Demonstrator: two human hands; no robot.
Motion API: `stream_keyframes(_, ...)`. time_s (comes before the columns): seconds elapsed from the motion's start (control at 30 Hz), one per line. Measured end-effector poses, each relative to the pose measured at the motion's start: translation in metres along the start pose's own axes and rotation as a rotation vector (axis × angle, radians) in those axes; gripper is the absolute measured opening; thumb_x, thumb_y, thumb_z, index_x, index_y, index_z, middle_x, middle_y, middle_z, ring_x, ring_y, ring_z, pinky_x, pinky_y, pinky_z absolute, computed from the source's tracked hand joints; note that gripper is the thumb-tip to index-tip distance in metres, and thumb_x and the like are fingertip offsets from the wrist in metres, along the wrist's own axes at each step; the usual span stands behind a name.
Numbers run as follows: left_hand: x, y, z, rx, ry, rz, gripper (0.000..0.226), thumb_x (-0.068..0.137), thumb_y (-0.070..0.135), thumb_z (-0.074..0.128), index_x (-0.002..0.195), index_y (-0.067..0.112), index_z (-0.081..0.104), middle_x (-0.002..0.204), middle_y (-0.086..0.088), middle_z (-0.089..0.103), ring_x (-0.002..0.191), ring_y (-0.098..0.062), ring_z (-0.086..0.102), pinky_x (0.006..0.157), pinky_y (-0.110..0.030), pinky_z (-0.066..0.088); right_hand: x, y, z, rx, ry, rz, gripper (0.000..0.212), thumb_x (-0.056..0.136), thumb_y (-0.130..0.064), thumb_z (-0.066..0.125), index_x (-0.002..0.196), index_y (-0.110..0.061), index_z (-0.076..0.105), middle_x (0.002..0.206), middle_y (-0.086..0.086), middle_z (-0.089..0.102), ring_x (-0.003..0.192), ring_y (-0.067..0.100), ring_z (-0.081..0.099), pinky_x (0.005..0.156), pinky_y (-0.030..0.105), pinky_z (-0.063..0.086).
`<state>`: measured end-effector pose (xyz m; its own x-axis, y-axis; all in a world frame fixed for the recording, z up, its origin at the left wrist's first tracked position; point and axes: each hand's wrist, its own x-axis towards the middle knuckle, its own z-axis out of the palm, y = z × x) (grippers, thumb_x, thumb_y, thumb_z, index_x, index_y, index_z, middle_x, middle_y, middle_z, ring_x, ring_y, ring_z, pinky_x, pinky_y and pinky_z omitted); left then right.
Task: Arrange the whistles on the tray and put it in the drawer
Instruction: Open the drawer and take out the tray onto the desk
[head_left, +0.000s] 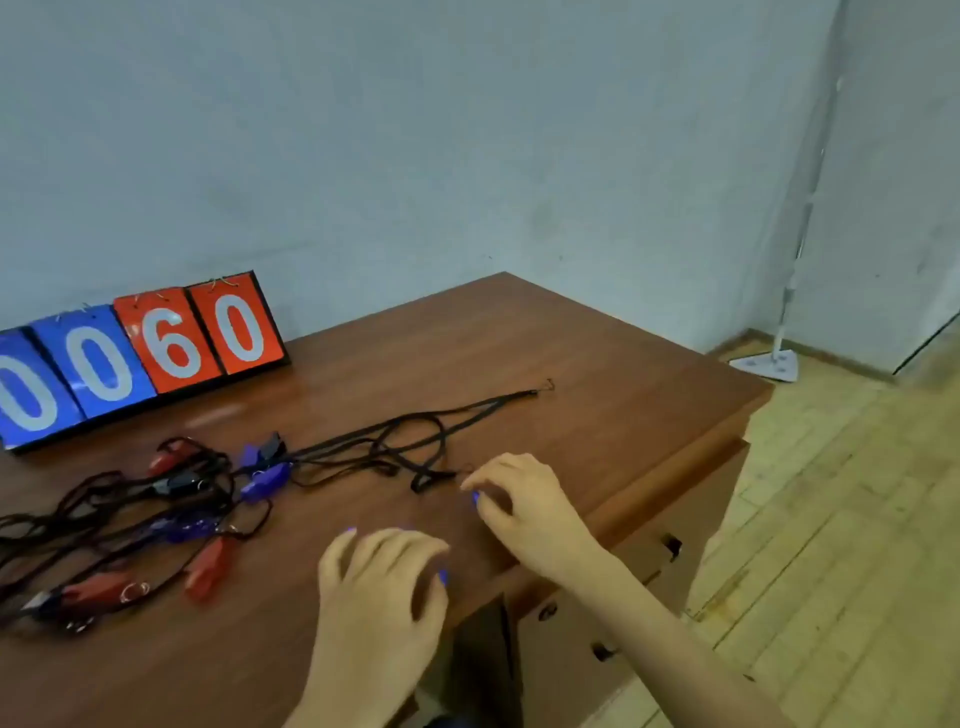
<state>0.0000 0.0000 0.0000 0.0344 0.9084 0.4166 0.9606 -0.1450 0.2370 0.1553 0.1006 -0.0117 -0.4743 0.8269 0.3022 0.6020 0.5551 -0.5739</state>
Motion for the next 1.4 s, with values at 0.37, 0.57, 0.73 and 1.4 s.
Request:
stream_keyframes(0.37,-0.023,0.041,0.047,0.133,-0.150,-0.052,0.051,0.082,0.035,0.037,0.123,0.016,0.059,0.127,0.001,0.060,0.121,-0.020,0.052,0.101,-0.036,0.030,-0.100,0.069,0.047,-0.006,0.392,0.145,0.055,0.095,-0.030,0.030,0.146,-0.038,0.013,0.155,-0.008,0.013,0.145,0.005,0.004,0.118,0.027,0.001)
stream_keyframes(0.57,-0.049,0.036,0.064,0.162,-0.081,-0.004,0.061,0.079,0.026,0.041,0.138,0.016,0.036,0.142,-0.003,0.045,0.131,-0.021,0.034,0.108,-0.039,0.018,-0.122,0.111,0.079,-0.161,0.272,0.312,0.060,0.087,-0.027,0.030,0.147,-0.028,0.018,0.154,-0.005,0.017,0.143,0.011,0.010,0.114,0.049,0.023)
stream_keyframes(0.73,-0.049,0.031,0.069,0.187,-0.077,0.011,0.061,0.079,0.024,0.044,0.139,0.015,0.036,0.141,-0.003,0.045,0.131,-0.022,0.034,0.109,-0.038,0.016,-0.123,0.115,0.071,-0.205,0.255,0.292,0.066,0.078,-0.007,0.044,0.141,-0.023,0.029,0.151,0.003,0.031,0.093,0.024,0.057,0.073,0.027,0.043)
stream_keyframes(1.4,-0.053,0.026,0.074,0.262,0.051,0.080,0.064,0.079,0.020,0.052,0.140,0.013,0.035,0.142,-0.006,0.044,0.130,-0.024,0.039,0.107,-0.040,0.024,-0.179,0.109,0.068,-0.307,0.366,0.299,0.086,0.064,0.015,0.062,0.138,-0.017,0.032,0.150,0.004,0.032,0.089,0.030,0.063,0.074,0.034,0.054)
